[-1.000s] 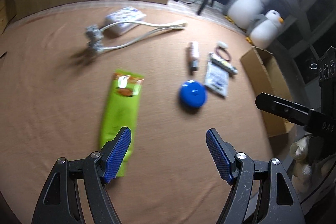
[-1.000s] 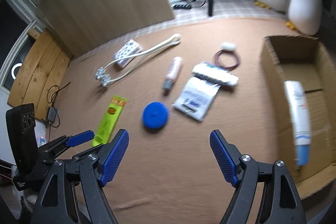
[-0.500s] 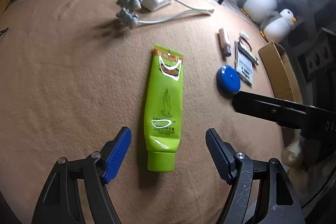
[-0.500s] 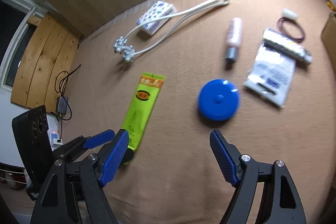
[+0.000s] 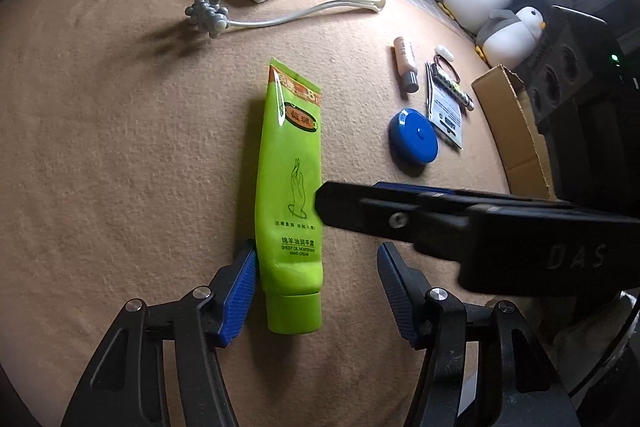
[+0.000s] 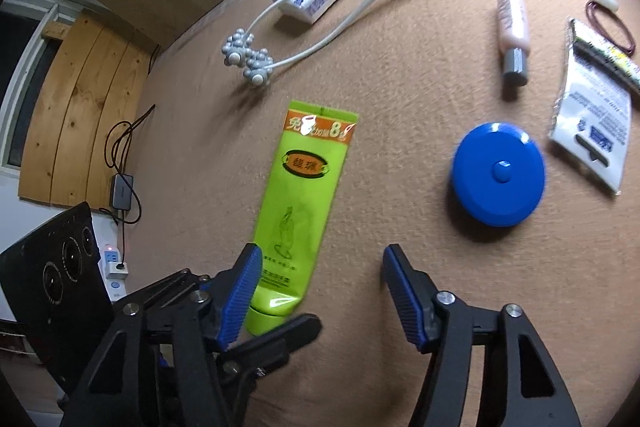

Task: Organize objects
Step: 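Move the right tool to the lime-green hand-cream tube and close on it, then lift the green tube with the right tool and place it in the box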

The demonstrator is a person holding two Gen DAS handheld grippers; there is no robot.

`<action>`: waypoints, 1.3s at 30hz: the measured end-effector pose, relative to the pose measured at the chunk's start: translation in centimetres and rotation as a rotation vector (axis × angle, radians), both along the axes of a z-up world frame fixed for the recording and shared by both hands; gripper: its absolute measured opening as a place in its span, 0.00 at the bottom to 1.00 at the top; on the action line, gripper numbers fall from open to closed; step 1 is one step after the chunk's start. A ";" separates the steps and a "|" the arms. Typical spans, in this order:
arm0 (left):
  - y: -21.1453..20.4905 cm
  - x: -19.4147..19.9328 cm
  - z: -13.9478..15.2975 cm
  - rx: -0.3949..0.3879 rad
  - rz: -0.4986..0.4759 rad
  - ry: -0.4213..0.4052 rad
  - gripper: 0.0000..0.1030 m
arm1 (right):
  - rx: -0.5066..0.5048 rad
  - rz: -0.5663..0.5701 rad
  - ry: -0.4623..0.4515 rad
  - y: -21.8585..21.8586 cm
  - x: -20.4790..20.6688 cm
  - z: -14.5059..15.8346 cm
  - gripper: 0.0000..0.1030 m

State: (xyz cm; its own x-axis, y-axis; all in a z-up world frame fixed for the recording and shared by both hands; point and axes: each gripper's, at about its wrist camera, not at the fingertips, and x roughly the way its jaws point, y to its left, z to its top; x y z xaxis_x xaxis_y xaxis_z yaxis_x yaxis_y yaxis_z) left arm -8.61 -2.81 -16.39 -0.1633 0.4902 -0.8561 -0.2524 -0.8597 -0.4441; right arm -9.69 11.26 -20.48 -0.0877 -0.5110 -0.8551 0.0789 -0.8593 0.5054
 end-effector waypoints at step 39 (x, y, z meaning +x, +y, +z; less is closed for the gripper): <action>-0.4 -0.3 0.5 0.039 0.019 0.020 0.45 | -0.059 0.003 0.017 -1.4 -0.3 0.8 0.21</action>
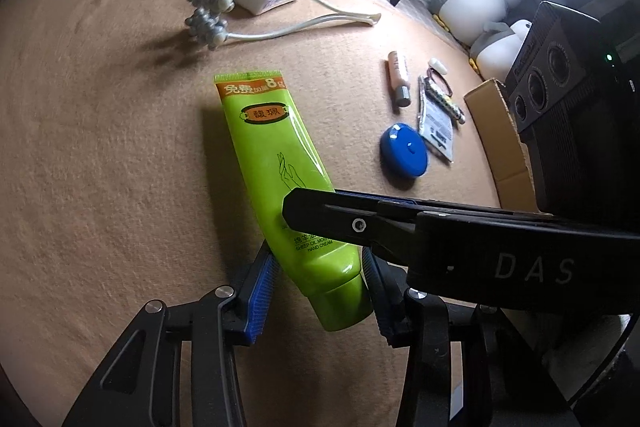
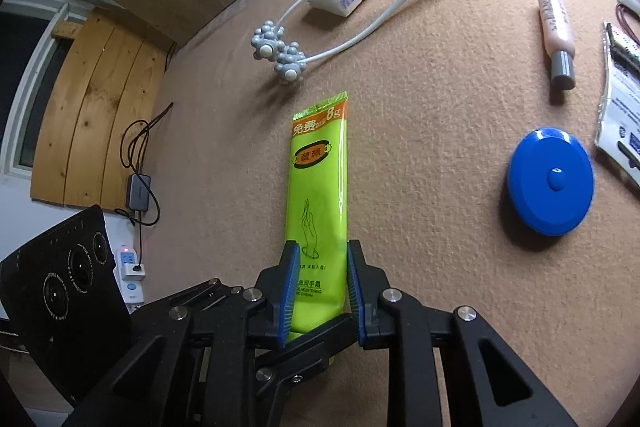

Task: Organize objects
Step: 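Lift the green tube with the right tool and place it in the box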

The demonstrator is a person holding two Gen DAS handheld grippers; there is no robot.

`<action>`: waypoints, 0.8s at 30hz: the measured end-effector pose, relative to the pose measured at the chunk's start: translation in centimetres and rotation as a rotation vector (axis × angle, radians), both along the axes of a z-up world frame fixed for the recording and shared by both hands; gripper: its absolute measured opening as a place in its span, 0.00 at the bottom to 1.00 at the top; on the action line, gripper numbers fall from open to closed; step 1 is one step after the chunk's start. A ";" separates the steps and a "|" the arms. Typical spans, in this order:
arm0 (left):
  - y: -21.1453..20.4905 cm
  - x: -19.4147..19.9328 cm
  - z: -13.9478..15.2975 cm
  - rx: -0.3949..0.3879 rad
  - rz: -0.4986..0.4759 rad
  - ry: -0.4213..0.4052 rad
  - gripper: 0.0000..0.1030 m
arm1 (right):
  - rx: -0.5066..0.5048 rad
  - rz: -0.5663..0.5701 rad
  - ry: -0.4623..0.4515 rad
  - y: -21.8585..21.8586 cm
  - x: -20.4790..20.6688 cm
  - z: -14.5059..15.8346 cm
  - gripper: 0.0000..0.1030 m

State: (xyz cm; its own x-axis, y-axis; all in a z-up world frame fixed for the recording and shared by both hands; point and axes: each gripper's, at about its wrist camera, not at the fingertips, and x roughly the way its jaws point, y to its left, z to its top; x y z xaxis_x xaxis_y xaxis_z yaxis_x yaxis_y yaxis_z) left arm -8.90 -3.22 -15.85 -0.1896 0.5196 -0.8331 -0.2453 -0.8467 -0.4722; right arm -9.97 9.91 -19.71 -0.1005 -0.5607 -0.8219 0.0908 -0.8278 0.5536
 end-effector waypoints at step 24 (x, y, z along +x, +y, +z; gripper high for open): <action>17.4 2.0 6.9 0.038 -0.215 0.118 0.44 | 0.060 -0.181 0.155 16.3 3.2 7.6 0.21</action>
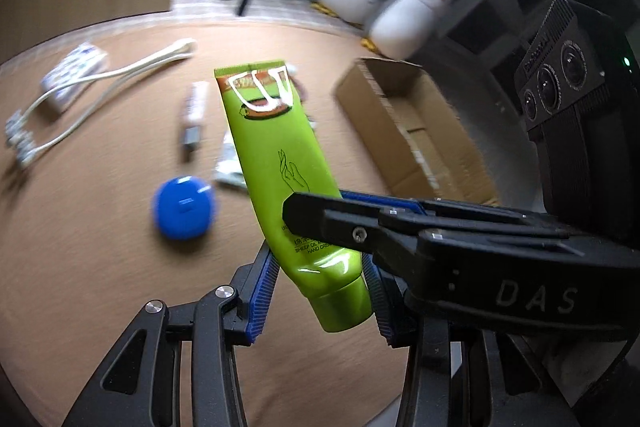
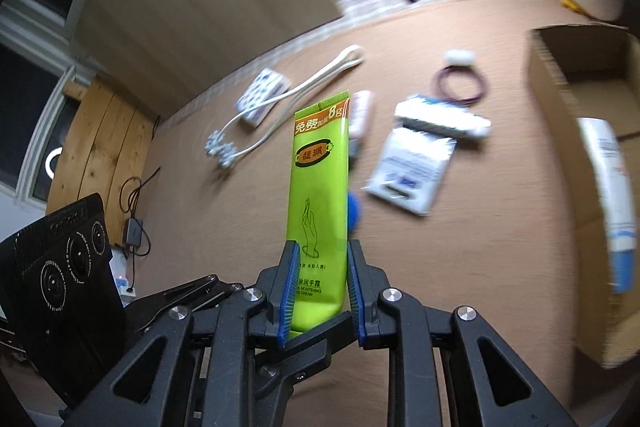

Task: Organize objects
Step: 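Lift the green tube with the right tool and place it in the box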

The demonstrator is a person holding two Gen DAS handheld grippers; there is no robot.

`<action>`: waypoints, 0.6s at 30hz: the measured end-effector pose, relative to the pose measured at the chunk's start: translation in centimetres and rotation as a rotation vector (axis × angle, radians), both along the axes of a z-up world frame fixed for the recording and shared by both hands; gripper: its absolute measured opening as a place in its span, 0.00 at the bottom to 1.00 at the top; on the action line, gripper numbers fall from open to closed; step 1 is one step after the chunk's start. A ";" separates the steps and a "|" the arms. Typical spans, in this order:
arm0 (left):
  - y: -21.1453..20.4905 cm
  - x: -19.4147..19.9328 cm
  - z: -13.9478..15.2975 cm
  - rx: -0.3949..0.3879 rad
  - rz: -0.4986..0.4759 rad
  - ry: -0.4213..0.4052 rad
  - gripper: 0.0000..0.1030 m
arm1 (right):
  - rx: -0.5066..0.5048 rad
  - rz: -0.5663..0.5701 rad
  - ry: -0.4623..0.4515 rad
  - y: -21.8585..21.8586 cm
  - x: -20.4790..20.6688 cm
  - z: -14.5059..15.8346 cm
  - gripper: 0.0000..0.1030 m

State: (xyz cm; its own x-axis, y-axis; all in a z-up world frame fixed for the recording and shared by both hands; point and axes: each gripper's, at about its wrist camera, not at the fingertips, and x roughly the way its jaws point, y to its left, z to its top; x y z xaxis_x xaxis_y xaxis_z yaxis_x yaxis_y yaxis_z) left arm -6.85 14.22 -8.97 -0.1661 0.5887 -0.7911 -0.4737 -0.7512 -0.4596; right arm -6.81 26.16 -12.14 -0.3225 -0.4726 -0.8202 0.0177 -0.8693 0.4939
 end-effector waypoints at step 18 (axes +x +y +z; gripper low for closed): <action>21.4 0.0 1.0 -0.006 -0.195 0.029 0.37 | 0.024 -0.219 0.056 18.1 1.2 1.5 0.13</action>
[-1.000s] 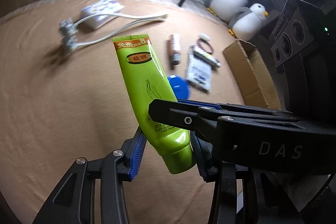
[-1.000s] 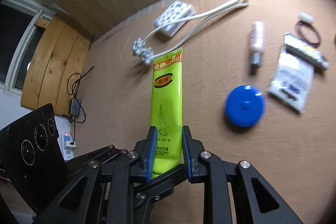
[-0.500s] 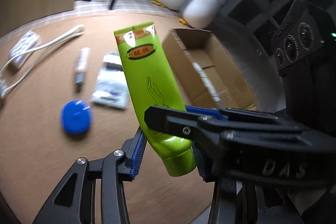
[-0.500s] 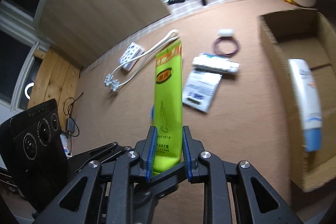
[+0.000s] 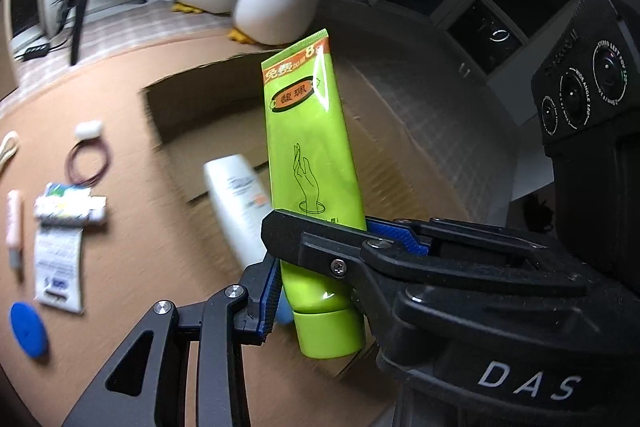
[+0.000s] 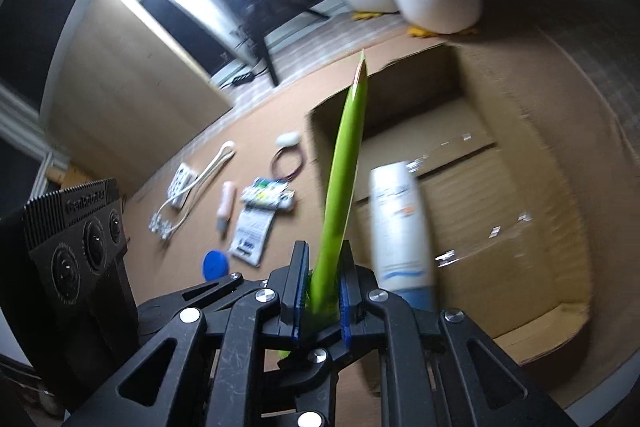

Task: Organize objects
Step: 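Lift the green tube with the right tool and place it in the box, then open the right tool and withdraw it from the box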

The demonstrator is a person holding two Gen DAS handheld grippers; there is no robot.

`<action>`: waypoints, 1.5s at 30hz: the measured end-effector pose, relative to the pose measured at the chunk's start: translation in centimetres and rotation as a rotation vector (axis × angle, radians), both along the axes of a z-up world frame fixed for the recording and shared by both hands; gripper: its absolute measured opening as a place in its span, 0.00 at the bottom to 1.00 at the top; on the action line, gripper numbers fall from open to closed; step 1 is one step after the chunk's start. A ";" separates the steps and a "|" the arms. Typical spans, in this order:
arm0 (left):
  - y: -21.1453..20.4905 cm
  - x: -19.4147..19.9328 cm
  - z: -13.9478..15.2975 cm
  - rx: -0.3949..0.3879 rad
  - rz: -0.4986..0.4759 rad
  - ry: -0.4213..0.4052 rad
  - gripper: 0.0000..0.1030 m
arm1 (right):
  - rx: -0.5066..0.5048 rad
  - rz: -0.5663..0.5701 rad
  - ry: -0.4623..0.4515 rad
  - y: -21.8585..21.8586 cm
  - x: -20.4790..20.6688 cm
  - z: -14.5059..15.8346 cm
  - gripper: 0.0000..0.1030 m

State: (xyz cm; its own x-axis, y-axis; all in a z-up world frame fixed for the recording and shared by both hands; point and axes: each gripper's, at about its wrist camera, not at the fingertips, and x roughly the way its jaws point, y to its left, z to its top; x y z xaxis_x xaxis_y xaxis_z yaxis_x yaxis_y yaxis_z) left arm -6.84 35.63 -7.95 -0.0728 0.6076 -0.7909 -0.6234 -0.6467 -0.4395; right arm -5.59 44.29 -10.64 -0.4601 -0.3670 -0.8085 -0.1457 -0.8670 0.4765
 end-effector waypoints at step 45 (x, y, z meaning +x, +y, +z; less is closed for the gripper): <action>-8.1 -1.8 1.6 -0.102 0.139 0.118 0.71 | 0.233 -0.014 0.066 -0.1 0.7 1.5 0.50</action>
State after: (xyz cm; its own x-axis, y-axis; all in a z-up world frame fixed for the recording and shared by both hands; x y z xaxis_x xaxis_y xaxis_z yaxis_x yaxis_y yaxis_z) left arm -8.61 27.56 -6.34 -0.2456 0.5025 -0.8289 -0.5685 -0.7673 -0.2967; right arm -4.92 44.21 -9.14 -0.5181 -0.1676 -0.8388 -0.1338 -0.9527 0.2730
